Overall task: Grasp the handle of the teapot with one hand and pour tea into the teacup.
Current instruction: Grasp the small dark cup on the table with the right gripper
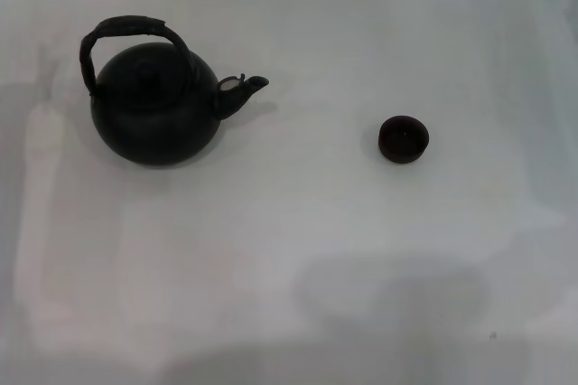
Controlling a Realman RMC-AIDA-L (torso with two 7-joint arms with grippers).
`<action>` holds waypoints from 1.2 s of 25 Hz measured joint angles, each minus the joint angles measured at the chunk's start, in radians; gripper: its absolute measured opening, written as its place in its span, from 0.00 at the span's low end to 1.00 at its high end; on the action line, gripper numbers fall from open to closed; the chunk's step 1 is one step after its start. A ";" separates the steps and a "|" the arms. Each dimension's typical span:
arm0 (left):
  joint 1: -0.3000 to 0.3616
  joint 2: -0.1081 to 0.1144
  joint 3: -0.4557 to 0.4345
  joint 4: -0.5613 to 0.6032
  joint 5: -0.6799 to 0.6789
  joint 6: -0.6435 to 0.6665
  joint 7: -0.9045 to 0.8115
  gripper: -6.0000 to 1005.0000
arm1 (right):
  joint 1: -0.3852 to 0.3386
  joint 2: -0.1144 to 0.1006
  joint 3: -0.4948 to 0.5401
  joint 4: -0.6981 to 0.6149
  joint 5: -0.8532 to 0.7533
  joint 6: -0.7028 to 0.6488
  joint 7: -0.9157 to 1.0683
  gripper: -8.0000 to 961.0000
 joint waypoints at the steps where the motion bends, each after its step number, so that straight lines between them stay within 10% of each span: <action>1: 0.000 0.000 0.000 0.000 0.000 0.000 0.000 0.85 | 0.000 0.000 -0.002 0.001 -0.003 0.001 0.001 0.86; 30: 0.049 -0.004 -0.002 0.008 0.002 0.001 0.002 0.84 | -0.053 -0.030 -0.123 -0.155 -0.230 -0.029 0.349 0.86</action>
